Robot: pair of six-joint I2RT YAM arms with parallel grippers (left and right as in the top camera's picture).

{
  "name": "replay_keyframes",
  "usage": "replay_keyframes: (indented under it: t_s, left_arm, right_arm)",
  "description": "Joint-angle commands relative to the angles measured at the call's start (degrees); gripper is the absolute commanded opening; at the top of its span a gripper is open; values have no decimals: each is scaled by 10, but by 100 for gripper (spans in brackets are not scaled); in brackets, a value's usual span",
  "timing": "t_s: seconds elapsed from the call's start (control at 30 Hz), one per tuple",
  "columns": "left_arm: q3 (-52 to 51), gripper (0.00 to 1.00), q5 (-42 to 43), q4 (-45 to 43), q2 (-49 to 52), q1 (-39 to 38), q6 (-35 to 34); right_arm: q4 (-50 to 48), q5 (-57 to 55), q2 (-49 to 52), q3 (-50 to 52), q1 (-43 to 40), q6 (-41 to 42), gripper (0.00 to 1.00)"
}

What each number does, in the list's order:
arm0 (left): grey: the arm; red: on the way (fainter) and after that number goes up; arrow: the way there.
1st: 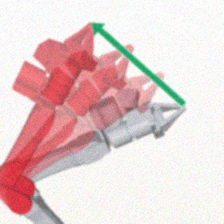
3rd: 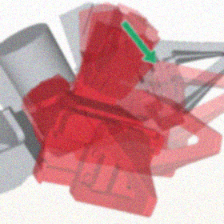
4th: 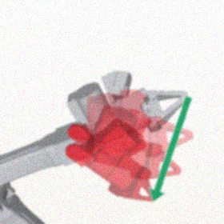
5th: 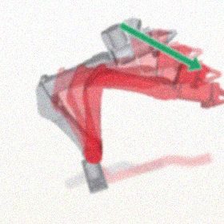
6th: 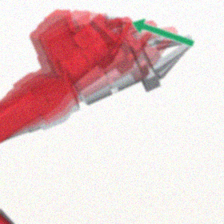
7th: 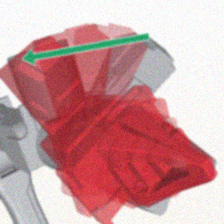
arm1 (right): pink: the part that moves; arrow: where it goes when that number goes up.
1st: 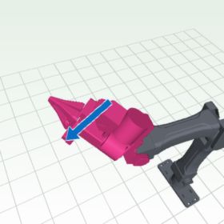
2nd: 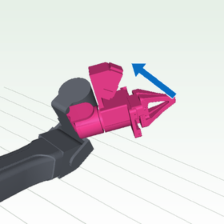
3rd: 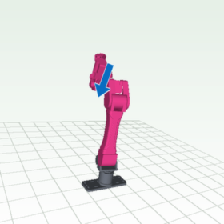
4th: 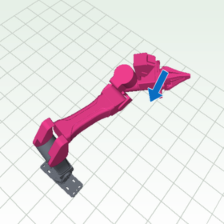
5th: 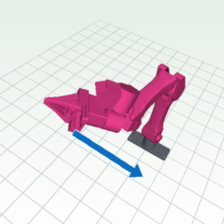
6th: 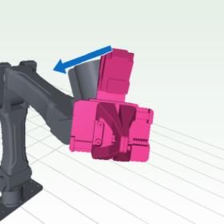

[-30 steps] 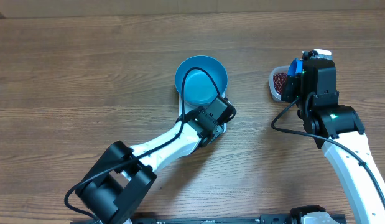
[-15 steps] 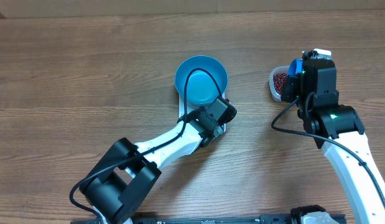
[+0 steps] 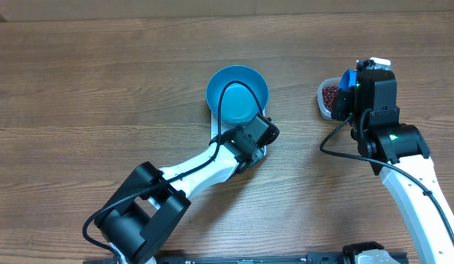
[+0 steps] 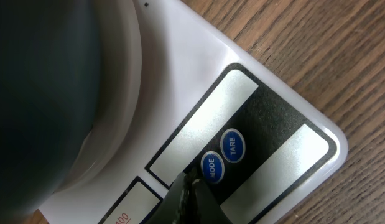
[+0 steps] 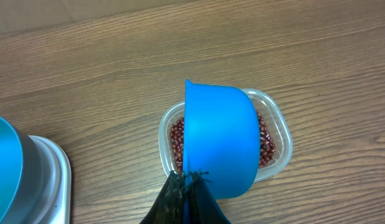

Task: Scoop item into bowl and weigh 150g on scale
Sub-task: 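Press the scale's TARE button with the left gripper, then lift the left gripper back from the scale buttons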

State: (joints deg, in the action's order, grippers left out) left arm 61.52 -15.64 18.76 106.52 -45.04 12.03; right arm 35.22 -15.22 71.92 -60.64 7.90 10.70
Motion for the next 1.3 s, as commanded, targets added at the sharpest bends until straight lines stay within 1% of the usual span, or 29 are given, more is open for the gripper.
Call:
replay_keyframes:
  t_s: [0.0,0.2,0.43,0.8,0.93,1.07,1.27]
  left_arm:
    - [-4,5,9,-2,16,-2,9]
    - [-4,4,22,-2,19,-2,32]
    - [-4,4,48,1,20,14,32]
    - [-4,4,45,5,19,14,32]
    - [-2,4,22,18,12,8,29]
    - [0,4,15,38,-20,-5,21]
    - [1,4,15,62,-119,-20,-5]
  right_arm:
    - [-4,-1,-2,-17,-2,4,4]
    - [-4,-1,-2,-17,-2,6,4]
    - [-4,-1,-2,-17,-2,13,4]
    - [-4,-1,-2,-17,-2,12,4]
    - [-4,-1,-2,-17,-2,12,4]
    - [-4,-1,-2,-17,-2,12,4]
    - [-4,-1,-2,-17,-2,12,4]
